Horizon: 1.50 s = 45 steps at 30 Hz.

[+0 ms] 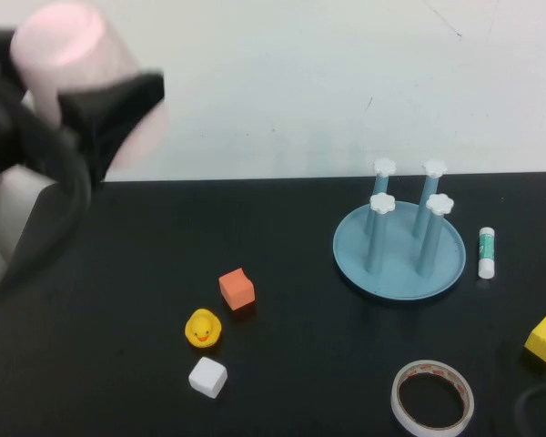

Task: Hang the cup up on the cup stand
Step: Place the cup on the cup holder

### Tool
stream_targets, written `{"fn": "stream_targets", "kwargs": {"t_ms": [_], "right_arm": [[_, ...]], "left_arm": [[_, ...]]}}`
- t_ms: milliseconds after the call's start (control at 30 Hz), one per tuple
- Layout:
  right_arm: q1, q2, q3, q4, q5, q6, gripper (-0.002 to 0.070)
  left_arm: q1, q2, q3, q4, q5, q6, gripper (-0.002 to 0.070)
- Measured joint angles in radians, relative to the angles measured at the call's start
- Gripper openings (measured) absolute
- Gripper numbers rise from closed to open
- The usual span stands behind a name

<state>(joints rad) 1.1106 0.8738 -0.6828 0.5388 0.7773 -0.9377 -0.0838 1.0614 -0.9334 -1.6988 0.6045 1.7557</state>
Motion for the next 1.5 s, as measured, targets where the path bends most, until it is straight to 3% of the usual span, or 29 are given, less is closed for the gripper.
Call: {"fn": "stream_targets", "kwargs": {"t_ms": [167,300,433,633,1100,1500], "right_arm": [[0.002,-0.038,-0.111,-0.595,0.296,0.444,0.0001],[0.002,-0.133,-0.091,-0.828,0.249,0.639,0.0001],[0.002,-0.253,-0.016,-0.94,0.189,0.805,0.0001],[0.002,-0.368,0.072,-0.987,0.21,0.981,0.0001],[0.002,-0.391,0.09,-0.992,0.336,1.007,0.0],[0.002,-0.391,0.09,-1.0,0.336,1.007,0.0]], "left_arm": [[-0.022,0.098,-0.121,0.002,-0.003,-0.068,0.0597],[-0.149,0.181,-0.208,0.002,-0.118,-0.08,0.0597],[-0.304,0.298,-0.3,-0.003,-0.257,-0.006,0.0597],[-0.411,0.537,-0.441,-0.007,-0.284,0.096,0.0596],[-0.416,1.144,-0.954,-0.007,-0.183,0.096,0.0596],[-0.416,1.425,-1.252,-0.006,-0.17,0.094,0.0596]]}}
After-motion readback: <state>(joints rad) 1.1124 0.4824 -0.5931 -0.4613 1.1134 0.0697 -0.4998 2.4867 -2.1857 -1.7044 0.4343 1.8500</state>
